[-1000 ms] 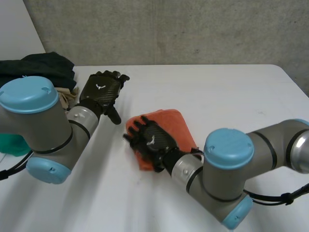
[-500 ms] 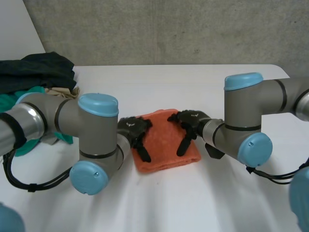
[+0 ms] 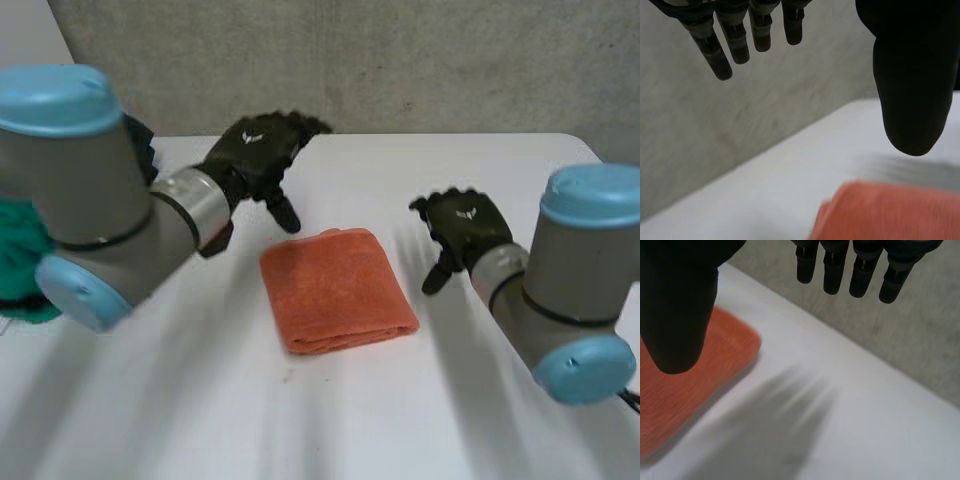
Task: Fold the laundry.
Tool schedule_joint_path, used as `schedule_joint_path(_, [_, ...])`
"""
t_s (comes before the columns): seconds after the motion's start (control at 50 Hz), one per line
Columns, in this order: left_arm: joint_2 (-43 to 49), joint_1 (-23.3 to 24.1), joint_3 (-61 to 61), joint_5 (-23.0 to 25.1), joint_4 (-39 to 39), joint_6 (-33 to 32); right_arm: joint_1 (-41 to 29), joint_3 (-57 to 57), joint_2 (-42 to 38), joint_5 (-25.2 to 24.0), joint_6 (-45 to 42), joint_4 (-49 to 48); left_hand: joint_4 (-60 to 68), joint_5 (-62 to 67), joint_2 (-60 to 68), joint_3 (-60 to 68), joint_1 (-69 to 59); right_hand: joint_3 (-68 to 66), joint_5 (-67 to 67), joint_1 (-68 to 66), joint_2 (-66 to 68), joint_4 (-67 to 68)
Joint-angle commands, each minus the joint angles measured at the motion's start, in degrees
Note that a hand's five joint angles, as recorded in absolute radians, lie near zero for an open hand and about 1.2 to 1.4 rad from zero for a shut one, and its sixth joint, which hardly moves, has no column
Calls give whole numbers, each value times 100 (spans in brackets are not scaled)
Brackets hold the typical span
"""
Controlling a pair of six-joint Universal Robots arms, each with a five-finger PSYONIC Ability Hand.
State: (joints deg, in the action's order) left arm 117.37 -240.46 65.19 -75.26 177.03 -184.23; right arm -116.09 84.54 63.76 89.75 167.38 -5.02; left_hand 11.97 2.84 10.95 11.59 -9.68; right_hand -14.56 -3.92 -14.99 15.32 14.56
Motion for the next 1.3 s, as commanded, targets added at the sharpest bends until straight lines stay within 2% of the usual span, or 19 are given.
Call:
schedule_joint_path(0.02, [-188,-405,-95,2760,-2,72,60,519,-74,-449,1085,98,-159,-246,-57,-121,-70,-108,-172,-64,31,107])
schedule_joint_path(0.08, [-197,-396,-86,3261,-203,98,60,493,-275,-896,1402,63,-142,-229,-40,-104,-87,-158,-222,-115,82,158])
schedule_joint_path(0.14, [-223,-370,-86,3316,-380,63,7,441,-592,-1126,1552,36,-158,-246,-57,-120,-71,-175,-239,-131,98,174])
schedule_joint_path(0.34, [-373,-238,-7,3307,-503,45,-72,-165,-1383,-1022,1517,-113,-158,-245,-57,-120,-71,-661,-725,-617,585,661])
schedule_joint_path(0.38, [-381,-229,-7,3307,-503,37,-116,-350,-1568,-855,1517,-139,-142,-229,-41,-104,-87,-2520,-2584,-2477,2444,2520])
schedule_joint_path(0.4, [-373,-229,-7,3307,-495,37,-125,-394,-1612,-785,1534,-174,-142,-229,-40,-104,-87,-4212,-4276,-4168,4135,4211])
schedule_joint_path(0.42, [-373,-229,-7,3307,-494,37,-125,-412,-1621,-697,1535,-236,-142,-229,-40,-104,-87,-6521,-6585,-6477,6444,6520])
schedule_joint_path(0.54, [-390,-229,-15,3298,-477,45,-55,-465,-1358,77,1587,-1009,-142,-229,-40,-104,-87,-6544,-6608,-6501,6468,6544])
schedule_joint_path(0.64, [-390,-229,-42,3298,-468,54,120,-807,-1278,16,1544,-1010,-158,-246,-57,-120,-71,-6544,-6608,-6501,6468,6544])
schedule_joint_path(0.72, [-390,-220,-94,3307,-459,98,683,-1325,-1497,-28,1517,-922,-175,-262,-74,-137,-54,-6544,-6608,-6501,6468,6544])
schedule_joint_path(0.9, [-382,-89,-121,3219,-451,107,1842,-3467,-2788,33,1499,105,-197,-284,-95,-159,-32,-6544,-6608,-6501,6468,6544])
schedule_joint_path(0.96, [-364,-80,-174,3149,-451,107,1984,-3979,-3061,60,1508,247,-197,-284,-95,-159,-32,-6544,-6608,-6501,6468,6544])
schedule_joint_path(1.04, [-294,-71,-296,3131,-451,116,2580,-4919,-3562,77,1482,335,-197,-284,-95,-159,-32,-6544,-6608,-6501,6468,6544])
schedule_joint_path(1.08, [-267,-45,-367,3113,-451,116,2968,-5595,-3966,86,1438,606,-197,-284,-95,-159,-32,-6544,-6608,-6501,6468,6544])
schedule_joint_path(1.22, [-100,122,-446,2955,-451,107,3425,-7827,-5258,104,1333,1565,-197,-284,-95,-159,-32,-6544,-6608,-6501,6468,6544])
schedule_joint_path(1.3, [-21,131,-455,2946,-451,107,3671,-7822,-5260,139,1306,1513,-175,-263,-74,-137,-54,-6544,-6608,-6501,6468,6544])
